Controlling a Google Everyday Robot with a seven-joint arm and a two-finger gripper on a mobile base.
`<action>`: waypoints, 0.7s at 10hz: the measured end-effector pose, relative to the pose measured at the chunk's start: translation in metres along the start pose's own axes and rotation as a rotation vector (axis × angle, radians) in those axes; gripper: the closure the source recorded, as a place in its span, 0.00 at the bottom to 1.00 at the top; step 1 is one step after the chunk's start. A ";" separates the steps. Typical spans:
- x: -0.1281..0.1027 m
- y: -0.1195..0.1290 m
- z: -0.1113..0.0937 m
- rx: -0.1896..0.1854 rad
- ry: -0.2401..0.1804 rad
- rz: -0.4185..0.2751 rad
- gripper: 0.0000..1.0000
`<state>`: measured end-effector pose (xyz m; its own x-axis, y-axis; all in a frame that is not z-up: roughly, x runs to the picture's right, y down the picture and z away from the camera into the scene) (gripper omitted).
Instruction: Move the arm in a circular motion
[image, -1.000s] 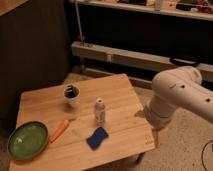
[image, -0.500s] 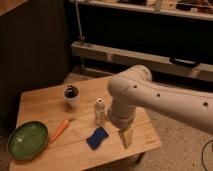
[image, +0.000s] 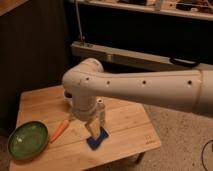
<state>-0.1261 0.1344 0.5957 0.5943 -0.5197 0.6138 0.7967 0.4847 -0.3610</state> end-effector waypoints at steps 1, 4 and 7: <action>0.001 -0.029 0.000 -0.002 0.028 -0.015 0.20; 0.029 -0.097 -0.006 -0.013 0.100 0.008 0.20; 0.086 -0.138 -0.017 -0.020 0.133 0.103 0.20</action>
<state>-0.1828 0.0109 0.6863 0.6815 -0.5571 0.4745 0.7317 0.5268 -0.4325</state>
